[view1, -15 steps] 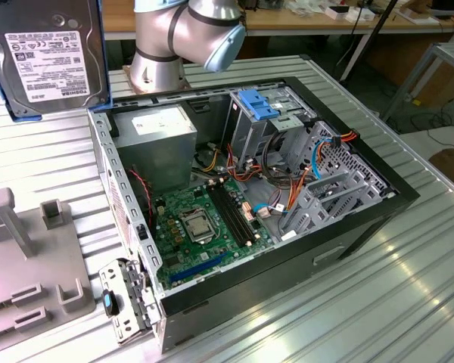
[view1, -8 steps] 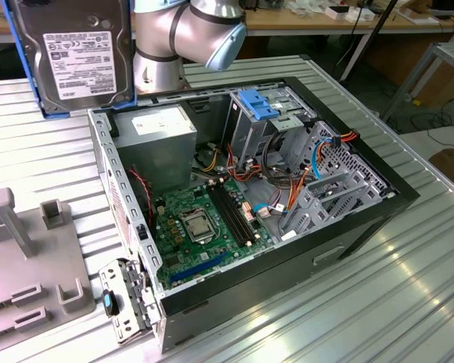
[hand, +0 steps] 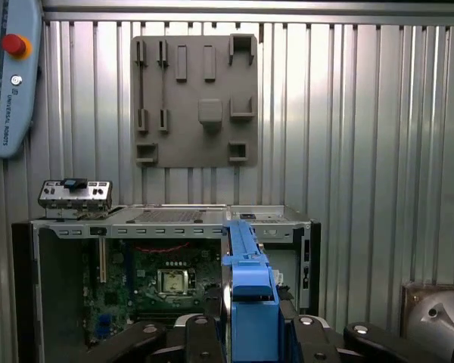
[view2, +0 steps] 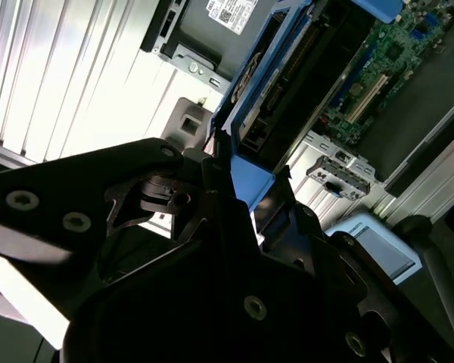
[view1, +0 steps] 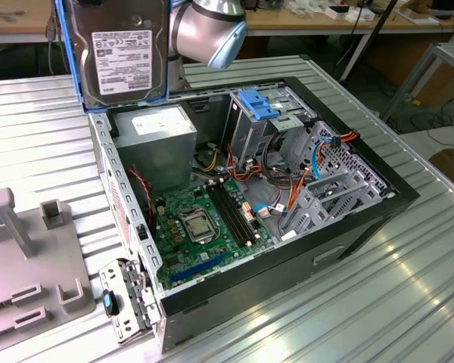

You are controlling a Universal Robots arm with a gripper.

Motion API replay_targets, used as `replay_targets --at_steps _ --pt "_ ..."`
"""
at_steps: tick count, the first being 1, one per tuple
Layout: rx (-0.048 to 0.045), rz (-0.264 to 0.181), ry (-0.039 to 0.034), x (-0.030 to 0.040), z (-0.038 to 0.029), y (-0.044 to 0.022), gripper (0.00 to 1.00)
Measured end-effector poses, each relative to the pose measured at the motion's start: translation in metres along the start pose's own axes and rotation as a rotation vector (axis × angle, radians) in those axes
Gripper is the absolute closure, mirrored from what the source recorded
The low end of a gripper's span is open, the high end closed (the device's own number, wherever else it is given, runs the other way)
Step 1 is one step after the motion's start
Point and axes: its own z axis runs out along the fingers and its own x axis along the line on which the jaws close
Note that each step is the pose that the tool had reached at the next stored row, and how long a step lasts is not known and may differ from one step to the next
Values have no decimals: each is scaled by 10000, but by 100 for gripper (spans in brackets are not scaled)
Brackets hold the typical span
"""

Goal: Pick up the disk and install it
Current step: 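Pick up the disk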

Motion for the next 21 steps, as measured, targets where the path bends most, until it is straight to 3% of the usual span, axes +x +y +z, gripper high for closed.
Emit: replay_targets --at_steps 12,15,18,21 --pt "0 1 -1 3 53 -619 63" --pt "0 9 0 46 58 -652 63" --pt "-1 14 2 141 63 -657 63" --pt "-2 21 3 302 79 -665 63"
